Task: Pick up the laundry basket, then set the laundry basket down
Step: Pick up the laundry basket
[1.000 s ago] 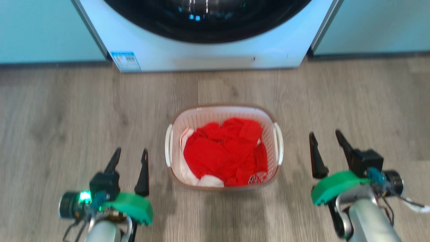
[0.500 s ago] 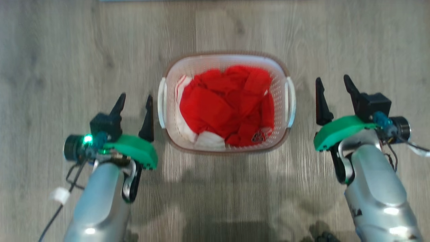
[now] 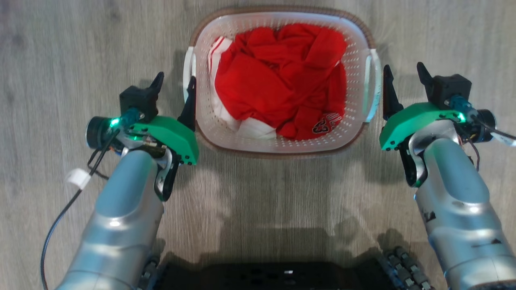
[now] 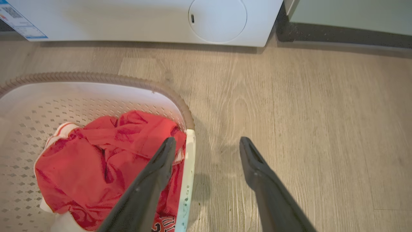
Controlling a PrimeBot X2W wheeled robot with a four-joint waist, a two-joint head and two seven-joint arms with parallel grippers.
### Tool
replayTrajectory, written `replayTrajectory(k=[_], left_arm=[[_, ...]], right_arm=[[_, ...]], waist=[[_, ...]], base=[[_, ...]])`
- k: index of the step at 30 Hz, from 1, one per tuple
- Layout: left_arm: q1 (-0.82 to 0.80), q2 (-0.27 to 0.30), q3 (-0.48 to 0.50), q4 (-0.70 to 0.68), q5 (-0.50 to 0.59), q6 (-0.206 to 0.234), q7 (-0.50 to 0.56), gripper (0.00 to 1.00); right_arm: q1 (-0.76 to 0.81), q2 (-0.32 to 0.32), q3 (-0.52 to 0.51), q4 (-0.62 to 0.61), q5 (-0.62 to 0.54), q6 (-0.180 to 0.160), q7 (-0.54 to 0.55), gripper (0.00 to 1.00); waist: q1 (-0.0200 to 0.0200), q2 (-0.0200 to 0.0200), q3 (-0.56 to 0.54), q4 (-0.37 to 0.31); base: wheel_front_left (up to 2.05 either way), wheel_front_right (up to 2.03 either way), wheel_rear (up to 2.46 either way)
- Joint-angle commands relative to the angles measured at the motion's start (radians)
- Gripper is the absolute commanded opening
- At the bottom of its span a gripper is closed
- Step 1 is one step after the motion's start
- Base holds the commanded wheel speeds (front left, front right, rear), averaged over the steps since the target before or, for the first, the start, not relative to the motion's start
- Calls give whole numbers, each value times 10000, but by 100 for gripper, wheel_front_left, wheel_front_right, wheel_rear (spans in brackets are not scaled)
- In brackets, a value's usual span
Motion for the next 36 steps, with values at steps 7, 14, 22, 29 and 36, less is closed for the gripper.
replayTrajectory(k=[7, 14, 22, 29, 36], left_arm=[[-578, 201, -366, 768, -402, -31, -95, 100], [-1089, 201, -730, 1288, -590, 13, -95, 100], [-1728, 201, -1079, 1745, -820, 11, -95, 100], [-2122, 200, -1412, 1982, -1085, 59, -95, 100], [-2362, 200, -1756, 2073, -1384, 184, -95, 100]], right_arm=[[-428, 72, 559, 882, 88, 27, -78, 100], [-701, 72, 721, 1142, 154, 27, -78, 100], [-906, 72, 585, 1183, -100, 27, -78, 100], [-1162, 72, 560, 1320, -193, 27, -78, 100], [-1395, 72, 730, 1485, -93, 27, -78, 100]], waist=[[-2, 0, 699, 203], [-2, 0, 1143, 260], [-2, 0, 1719, 338], [-2, 0, 1972, 425], [-2, 0, 2028, 480]], base=[[0, 0, 0], [0, 0, 0], [0, 0, 0], [0, 0, 0], [0, 0, 0]])
